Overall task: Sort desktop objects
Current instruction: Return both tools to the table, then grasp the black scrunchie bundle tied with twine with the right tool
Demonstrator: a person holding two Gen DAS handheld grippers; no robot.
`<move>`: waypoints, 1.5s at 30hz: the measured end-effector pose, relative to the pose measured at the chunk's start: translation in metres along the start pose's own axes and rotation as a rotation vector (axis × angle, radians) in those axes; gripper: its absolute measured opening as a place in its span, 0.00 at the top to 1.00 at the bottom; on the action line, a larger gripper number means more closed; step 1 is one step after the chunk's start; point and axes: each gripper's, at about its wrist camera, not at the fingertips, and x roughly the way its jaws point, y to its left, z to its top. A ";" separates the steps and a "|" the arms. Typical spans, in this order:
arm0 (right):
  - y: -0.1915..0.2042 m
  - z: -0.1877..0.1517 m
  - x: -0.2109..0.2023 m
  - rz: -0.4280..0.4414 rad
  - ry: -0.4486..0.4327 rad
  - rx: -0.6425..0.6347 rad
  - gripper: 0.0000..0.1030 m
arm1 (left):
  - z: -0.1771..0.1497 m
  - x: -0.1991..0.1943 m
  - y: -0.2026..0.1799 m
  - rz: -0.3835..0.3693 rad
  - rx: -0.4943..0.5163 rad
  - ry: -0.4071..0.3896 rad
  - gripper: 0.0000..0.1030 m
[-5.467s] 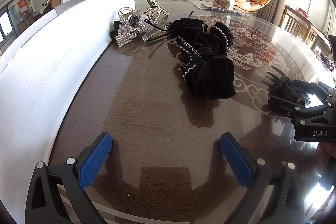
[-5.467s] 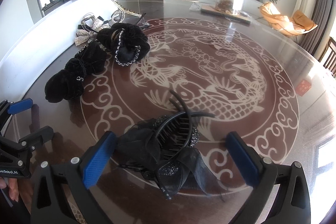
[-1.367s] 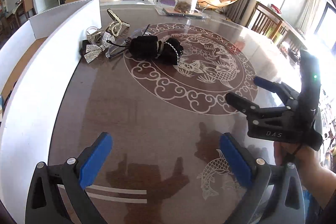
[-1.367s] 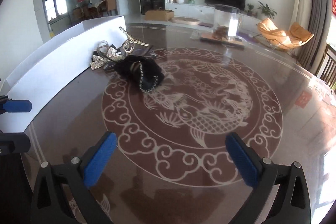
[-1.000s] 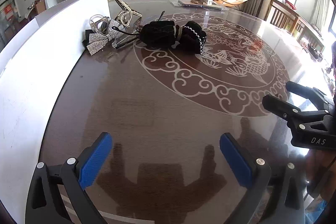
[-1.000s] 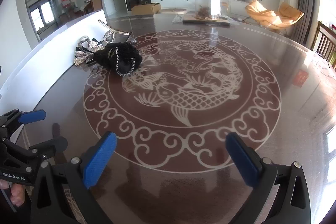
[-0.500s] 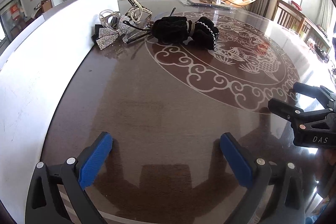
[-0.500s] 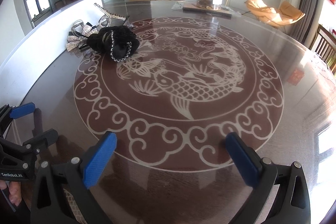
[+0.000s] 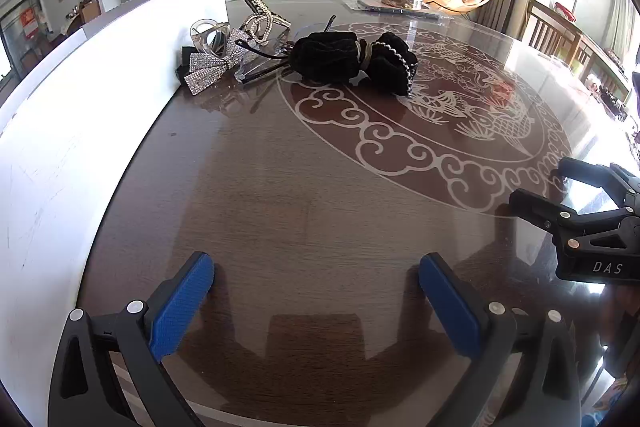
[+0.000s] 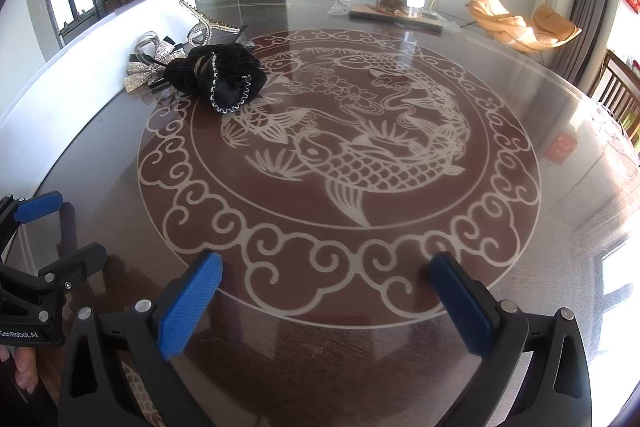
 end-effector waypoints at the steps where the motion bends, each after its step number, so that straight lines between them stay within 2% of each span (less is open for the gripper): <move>1: 0.000 0.000 0.000 0.000 0.000 0.000 0.00 | 0.000 0.000 0.000 0.000 -0.001 0.000 0.00; 20: 0.000 0.000 0.000 -0.001 0.000 0.000 0.00 | 0.000 0.001 0.007 0.036 -0.051 0.003 0.00; 27: 0.000 0.000 0.000 -0.001 0.000 0.000 0.00 | -0.001 0.000 0.042 0.131 -0.204 0.006 0.00; 34: 0.001 0.003 0.002 0.004 0.001 -0.003 0.00 | -0.002 0.001 0.044 0.143 -0.215 0.000 0.00; 38: 0.014 0.027 0.021 0.052 -0.001 -0.073 0.00 | -0.002 0.001 0.045 0.141 -0.217 -0.001 0.00; 45: 0.054 0.107 0.079 0.140 -0.001 -0.196 0.00 | -0.002 0.001 0.045 0.141 -0.216 -0.002 0.00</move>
